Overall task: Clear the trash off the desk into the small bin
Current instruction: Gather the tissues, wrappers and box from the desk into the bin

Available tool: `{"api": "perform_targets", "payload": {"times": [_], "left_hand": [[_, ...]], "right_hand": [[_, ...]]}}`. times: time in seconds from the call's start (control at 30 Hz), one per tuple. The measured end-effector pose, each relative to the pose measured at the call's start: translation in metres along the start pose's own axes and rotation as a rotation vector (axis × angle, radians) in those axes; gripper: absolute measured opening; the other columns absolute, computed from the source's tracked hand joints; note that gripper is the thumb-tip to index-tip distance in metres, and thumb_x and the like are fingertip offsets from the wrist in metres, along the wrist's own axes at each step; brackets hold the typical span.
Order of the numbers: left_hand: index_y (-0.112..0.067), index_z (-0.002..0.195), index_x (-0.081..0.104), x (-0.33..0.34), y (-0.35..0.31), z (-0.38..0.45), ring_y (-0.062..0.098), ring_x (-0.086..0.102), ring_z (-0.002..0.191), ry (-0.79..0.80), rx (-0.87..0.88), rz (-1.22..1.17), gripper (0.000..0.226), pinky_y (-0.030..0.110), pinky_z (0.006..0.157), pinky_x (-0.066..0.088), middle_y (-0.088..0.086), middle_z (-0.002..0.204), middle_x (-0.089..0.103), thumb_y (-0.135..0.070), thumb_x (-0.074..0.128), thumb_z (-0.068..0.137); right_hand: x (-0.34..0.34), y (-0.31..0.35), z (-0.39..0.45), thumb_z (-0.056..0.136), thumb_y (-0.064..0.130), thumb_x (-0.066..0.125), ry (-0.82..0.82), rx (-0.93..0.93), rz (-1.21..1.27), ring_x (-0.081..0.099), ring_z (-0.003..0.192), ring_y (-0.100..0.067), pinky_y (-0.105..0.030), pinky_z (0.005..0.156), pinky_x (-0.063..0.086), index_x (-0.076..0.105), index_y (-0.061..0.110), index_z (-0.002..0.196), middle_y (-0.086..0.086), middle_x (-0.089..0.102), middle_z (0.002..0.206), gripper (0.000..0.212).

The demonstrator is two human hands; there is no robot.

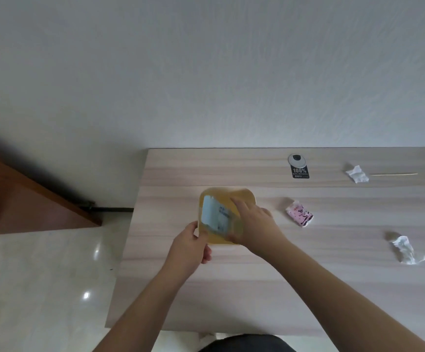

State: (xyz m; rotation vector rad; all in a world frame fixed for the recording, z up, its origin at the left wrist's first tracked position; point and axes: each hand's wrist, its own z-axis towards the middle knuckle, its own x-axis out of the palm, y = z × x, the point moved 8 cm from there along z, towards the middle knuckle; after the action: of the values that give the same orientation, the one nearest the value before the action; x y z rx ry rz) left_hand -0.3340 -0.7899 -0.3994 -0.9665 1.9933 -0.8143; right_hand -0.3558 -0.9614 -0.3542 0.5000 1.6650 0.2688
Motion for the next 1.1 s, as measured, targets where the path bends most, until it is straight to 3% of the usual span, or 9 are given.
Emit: {"api": "perform_targets", "payload": {"times": [0.1, 0.23, 0.33, 0.47, 0.7, 0.9, 1.1], "left_hand": [[-0.013, 0.126, 0.058, -0.007, 0.001, -0.003, 0.018, 0.068, 0.053, 0.033, 0.007, 0.009, 0.034, 0.025, 0.05, 0.052, 0.007, 0.062, 0.074, -0.034, 0.047, 0.101], [-0.015, 0.124, 0.059, -0.01, 0.001, -0.004, 0.018, 0.069, 0.053, 0.078, 0.037, 0.012, 0.03, 0.027, 0.05, 0.054, 0.007, 0.063, 0.075, -0.026, 0.049, 0.099], [-0.015, 0.125, 0.058, -0.004, 0.002, -0.002, 0.017, 0.069, 0.053, 0.116, 0.041, -0.001, 0.03, 0.024, 0.049, 0.052, 0.006, 0.063, 0.075, -0.026, 0.051, 0.098], [-0.013, 0.127, 0.057, 0.012, 0.002, 0.001, 0.02, 0.071, 0.056, 0.184, 0.051, -0.003, 0.033, 0.026, 0.05, 0.052, 0.009, 0.065, 0.075, -0.026, 0.052, 0.098], [-0.013, 0.125, 0.059, 0.049, -0.019, -0.004, 0.021, 0.071, 0.056, 0.268, 0.079, 0.041, 0.031, 0.029, 0.052, 0.053, 0.01, 0.065, 0.076, -0.024, 0.053, 0.096], [-0.016, 0.125, 0.058, 0.075, -0.041, -0.004, 0.02, 0.068, 0.056, 0.311, 0.071, 0.018, 0.028, 0.03, 0.054, 0.055, 0.011, 0.066, 0.075, -0.022, 0.055, 0.098], [-0.017, 0.125, 0.056, 0.099, -0.046, 0.001, 0.019, 0.067, 0.055, 0.256, 0.046, 0.063, 0.026, 0.032, 0.055, 0.055, 0.011, 0.066, 0.075, -0.019, 0.053, 0.099]], "right_hand": [[-0.012, 0.009, -0.011, 0.077, 0.041, 0.074, -0.056, -0.014, 0.061, 0.055, 0.116, -0.027, -0.04, 0.099, 0.039, 0.029, 0.022, 0.146, -0.002, 0.049, 0.138, 0.084], [-0.036, 0.006, -0.034, 0.087, 0.035, 0.066, -0.202, -0.023, 0.137, 0.056, 0.113, -0.022, -0.035, 0.096, 0.042, 0.04, 0.023, 0.139, 0.0, 0.054, 0.132, 0.059], [-0.049, -0.021, -0.055, 0.091, 0.035, 0.061, -0.308, 0.084, 0.209, 0.056, 0.113, -0.015, -0.029, 0.091, 0.043, 0.047, 0.024, 0.136, 0.003, 0.057, 0.129, 0.048], [-0.054, -0.068, -0.079, 0.091, 0.031, 0.062, -0.365, 0.246, 0.201, 0.058, 0.109, -0.015, -0.034, 0.092, 0.048, 0.052, 0.019, 0.131, 0.0, 0.059, 0.125, 0.043], [-0.043, -0.143, -0.095, 0.089, 0.025, 0.062, -0.297, 0.433, 0.208, 0.059, 0.106, -0.026, -0.038, 0.09, 0.048, 0.053, 0.015, 0.129, -0.009, 0.059, 0.123, 0.042], [-0.022, -0.196, -0.071, 0.091, 0.027, 0.058, -0.18, 0.482, 0.213, 0.056, 0.111, -0.03, -0.04, 0.092, 0.046, 0.046, 0.015, 0.136, -0.012, 0.055, 0.128, 0.048], [0.003, -0.243, -0.041, 0.089, 0.027, 0.059, -0.051, 0.482, 0.175, 0.049, 0.118, -0.034, -0.041, 0.098, 0.042, 0.035, 0.018, 0.145, -0.014, 0.048, 0.136, 0.061]]}}
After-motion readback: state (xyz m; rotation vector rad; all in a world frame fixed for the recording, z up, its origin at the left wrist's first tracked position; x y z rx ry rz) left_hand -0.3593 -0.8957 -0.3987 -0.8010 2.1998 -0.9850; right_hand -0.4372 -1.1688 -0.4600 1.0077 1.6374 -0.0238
